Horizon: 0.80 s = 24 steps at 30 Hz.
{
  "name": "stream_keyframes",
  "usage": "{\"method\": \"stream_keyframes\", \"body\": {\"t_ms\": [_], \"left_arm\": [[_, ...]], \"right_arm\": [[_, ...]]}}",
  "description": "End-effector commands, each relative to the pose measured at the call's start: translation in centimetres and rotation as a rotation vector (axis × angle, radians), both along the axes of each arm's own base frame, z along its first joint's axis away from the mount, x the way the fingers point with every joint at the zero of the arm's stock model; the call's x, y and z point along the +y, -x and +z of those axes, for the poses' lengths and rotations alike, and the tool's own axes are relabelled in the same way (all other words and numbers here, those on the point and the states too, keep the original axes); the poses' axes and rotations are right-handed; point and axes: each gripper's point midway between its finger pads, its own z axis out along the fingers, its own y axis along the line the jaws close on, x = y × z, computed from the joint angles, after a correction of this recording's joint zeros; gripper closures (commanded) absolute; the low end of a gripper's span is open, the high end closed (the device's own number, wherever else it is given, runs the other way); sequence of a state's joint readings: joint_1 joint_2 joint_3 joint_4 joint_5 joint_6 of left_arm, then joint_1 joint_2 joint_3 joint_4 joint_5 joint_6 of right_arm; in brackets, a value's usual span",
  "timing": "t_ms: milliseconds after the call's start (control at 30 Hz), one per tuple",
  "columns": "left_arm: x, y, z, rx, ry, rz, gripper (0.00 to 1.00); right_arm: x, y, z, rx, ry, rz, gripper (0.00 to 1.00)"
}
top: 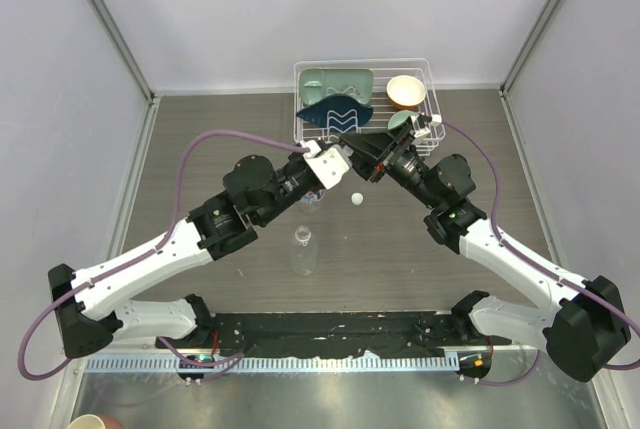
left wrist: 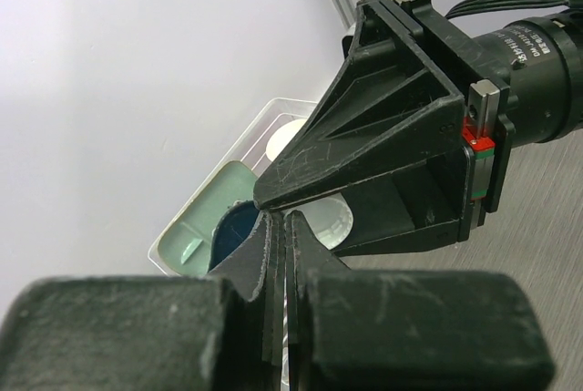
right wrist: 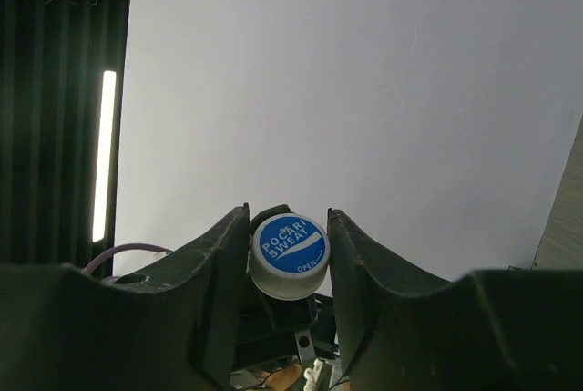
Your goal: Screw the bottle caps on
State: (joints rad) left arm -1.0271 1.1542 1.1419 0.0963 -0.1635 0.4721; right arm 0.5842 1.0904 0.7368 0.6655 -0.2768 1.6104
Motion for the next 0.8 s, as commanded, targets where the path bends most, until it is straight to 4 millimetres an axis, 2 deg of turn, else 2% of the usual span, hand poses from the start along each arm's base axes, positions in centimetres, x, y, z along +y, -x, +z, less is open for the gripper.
{"method": "stream_keyframes", "body": {"t_ms": [0,100,200,267,300,367,433,467,500,533,567,600,633,667,700,733,767], "left_arm": [[0.4,0.5,-0.2,-0.004,-0.006,-0.018,1.00],[0.4,0.7,-0.3,-0.005,-0.005,-0.024,1.00],[0.4,0.7,-0.4,-0.005,-0.009,-0.027,1.00],[0.4,0.7,-0.4,-0.005,-0.009,-0.028,1.00],[0.4,0.7,-0.4,-0.005,-0.009,-0.030,0.95],[0.5,0.8,-0.3,0.000,-0.011,-0.030,0.73],[0.8,0.8,0.5,0.000,-0.005,-0.023,0.65],[1.1,0.9,0.6,0.013,-0.010,-0.017,0.60],[1.5,0.8,0.9,0.018,-0.004,0.002,0.42],[1.9,1.0,2.2,0.013,0.017,0.007,0.36],[2.3,1.0,1.9,0.034,-0.006,0.013,0.33],[2.8,1.2,2.4,0.046,0.006,0.020,0.28],[3.5,1.2,3.5,0.048,0.030,0.034,0.24],[4.1,1.4,3.3,0.068,0.021,0.040,0.21],[4.8,1.8,4.0,0.084,0.049,0.037,0.18],[5.4,2.0,4.5,0.096,0.064,0.036,0.15],[5.9,2.3,4.1,0.126,0.058,0.027,0.12]], "right_arm": [[-1.5,1.9,5.7,-0.155,-0.123,-0.008,0.55],[-1.5,2.1,6.1,-0.168,-0.132,0.002,0.62],[-1.3,2.1,6.1,-0.176,-0.118,0.005,0.74],[-1.3,2.2,6.2,-0.182,-0.115,0.004,0.78],[-1.4,2.1,6.1,-0.182,-0.106,-0.002,0.83],[-1.5,2.4,6.4,-0.195,-0.093,-0.007,0.89],[-1.2,2.1,5.4,-0.193,-0.018,-0.024,0.94],[-1.3,2.1,5.6,-0.199,0.010,-0.038,0.96],[-1.4,2.0,4.8,-0.177,0.061,-0.057,0.97],[-1.5,1.8,4.4,-0.200,0.116,-0.088,0.98],[-1.8,1.6,4.6,-0.211,0.150,-0.113,0.99],[-2.2,1.2,3.5,-0.172,0.215,-0.144,0.99],[-2.4,1.1,3.1,-0.169,0.256,-0.164,0.99],[-2.8,1.0,3.6,-0.213,0.311,-0.198,0.99],[-3.1,0.8,2.6,-0.184,0.369,-0.211,0.99],[-3.5,0.5,2.6,-0.189,0.399,-0.240,0.99],[-3.8,0.4,2.3,-0.195,0.457,-0.258,0.99]]}}
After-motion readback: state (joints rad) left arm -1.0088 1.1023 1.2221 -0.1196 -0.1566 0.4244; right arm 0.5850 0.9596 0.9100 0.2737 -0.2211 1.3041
